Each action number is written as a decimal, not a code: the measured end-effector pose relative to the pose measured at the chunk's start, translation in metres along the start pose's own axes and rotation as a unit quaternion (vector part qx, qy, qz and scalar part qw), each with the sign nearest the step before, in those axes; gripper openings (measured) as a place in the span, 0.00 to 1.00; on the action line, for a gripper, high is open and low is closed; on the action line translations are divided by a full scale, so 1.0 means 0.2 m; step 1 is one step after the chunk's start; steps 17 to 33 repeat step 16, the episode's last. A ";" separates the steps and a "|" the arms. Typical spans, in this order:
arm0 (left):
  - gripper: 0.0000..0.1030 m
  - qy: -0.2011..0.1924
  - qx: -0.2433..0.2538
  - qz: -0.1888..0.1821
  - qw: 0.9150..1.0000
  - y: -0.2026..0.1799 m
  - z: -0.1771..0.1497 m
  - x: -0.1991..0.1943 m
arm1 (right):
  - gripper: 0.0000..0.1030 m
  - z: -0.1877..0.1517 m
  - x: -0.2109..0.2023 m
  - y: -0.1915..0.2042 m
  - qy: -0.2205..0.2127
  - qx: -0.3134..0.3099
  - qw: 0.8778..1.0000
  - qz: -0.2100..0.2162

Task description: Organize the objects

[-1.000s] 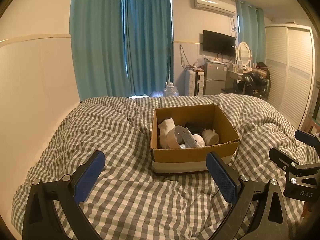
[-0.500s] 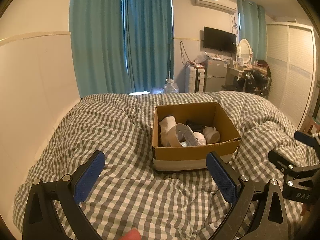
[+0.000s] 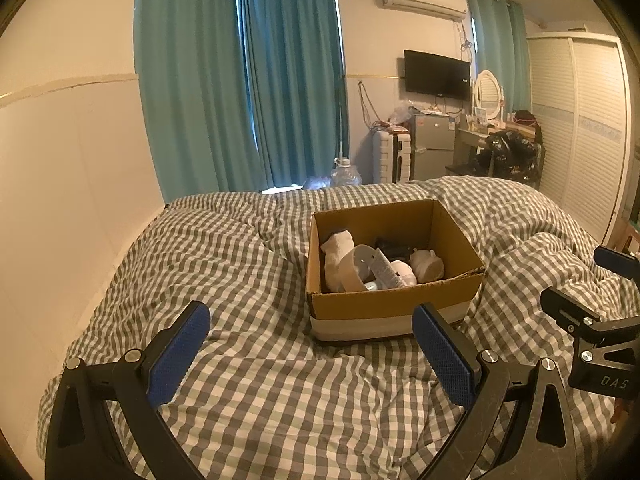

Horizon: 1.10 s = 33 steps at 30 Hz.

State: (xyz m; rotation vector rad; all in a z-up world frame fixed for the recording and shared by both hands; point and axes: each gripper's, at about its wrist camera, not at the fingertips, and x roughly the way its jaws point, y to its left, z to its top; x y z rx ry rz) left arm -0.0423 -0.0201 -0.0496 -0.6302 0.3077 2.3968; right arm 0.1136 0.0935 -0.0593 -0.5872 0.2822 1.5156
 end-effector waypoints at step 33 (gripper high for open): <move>1.00 0.002 -0.009 0.006 1.000 0.01 -0.03 0.02 | 0.98 -0.01 0.01 -0.01 0.002 0.001 1.000 -0.001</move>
